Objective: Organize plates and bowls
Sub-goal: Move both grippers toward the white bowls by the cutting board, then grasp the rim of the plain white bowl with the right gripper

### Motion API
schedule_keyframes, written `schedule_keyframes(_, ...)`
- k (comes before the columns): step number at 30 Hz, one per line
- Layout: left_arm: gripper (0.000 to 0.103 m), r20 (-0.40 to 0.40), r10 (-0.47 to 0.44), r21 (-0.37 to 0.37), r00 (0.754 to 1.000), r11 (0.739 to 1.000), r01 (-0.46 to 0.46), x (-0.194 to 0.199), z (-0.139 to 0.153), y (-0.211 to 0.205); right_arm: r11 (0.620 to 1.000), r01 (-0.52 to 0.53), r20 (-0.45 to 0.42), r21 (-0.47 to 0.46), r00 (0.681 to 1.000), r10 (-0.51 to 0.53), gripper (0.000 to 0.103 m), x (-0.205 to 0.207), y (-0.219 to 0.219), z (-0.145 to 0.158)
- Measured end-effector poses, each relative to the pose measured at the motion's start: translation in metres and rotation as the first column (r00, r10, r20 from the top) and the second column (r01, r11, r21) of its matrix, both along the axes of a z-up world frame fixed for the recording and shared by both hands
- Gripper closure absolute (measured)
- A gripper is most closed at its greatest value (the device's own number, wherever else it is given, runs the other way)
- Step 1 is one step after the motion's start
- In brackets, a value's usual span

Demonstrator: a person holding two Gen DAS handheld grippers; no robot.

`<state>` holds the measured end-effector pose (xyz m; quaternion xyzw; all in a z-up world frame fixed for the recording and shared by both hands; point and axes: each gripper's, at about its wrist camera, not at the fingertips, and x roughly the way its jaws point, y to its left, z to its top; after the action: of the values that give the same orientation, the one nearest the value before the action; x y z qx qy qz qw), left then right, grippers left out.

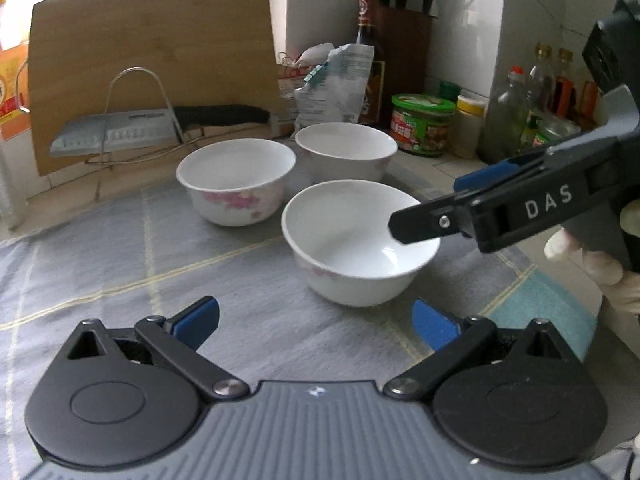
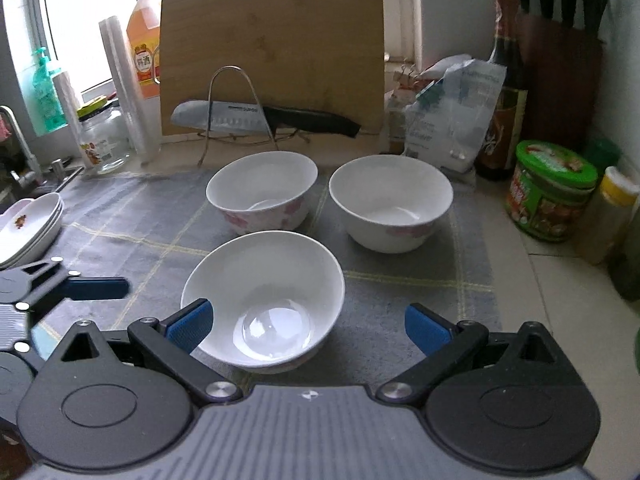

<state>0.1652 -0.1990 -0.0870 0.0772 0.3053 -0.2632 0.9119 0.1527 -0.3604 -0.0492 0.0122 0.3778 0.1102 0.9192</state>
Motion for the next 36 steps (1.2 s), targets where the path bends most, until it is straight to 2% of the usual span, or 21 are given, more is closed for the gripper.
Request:
schedule_keyframes(5,0.001,0.017,-0.028,0.005,0.999,1.0,0.028,0.009,-0.006,-0.015,0.999,-0.037,-0.018,0.016,0.999,0.037,0.0,0.012,0.0,-0.005)
schedule_keyframes(10,0.007,0.022,-0.037,0.005,0.999,0.999,0.037,0.016,-0.011,-0.021,0.996,-0.087,-0.033,0.032,0.996,0.088,0.002,0.026,0.003,-0.011)
schedule_keyframes(17,0.012,0.032,-0.084,0.006,0.996,0.996,0.084,0.017,-0.011,-0.026,0.991,-0.118,-0.061,0.067,0.991,0.122,0.02,0.041,0.004,-0.015)
schedule_keyframes(23,0.018,0.038,-0.122,0.0,0.992,0.993,0.122,0.018,-0.01,-0.027,0.988,-0.13,-0.07,0.08,0.988,0.136,0.026,0.049,0.005,-0.015)
schedule_keyframes(36,0.02,0.037,-0.137,0.0,0.99,0.991,0.137,0.018,-0.009,-0.029,0.99,-0.117,-0.078,0.074,0.989,0.123,0.027,0.049,0.008,-0.012)
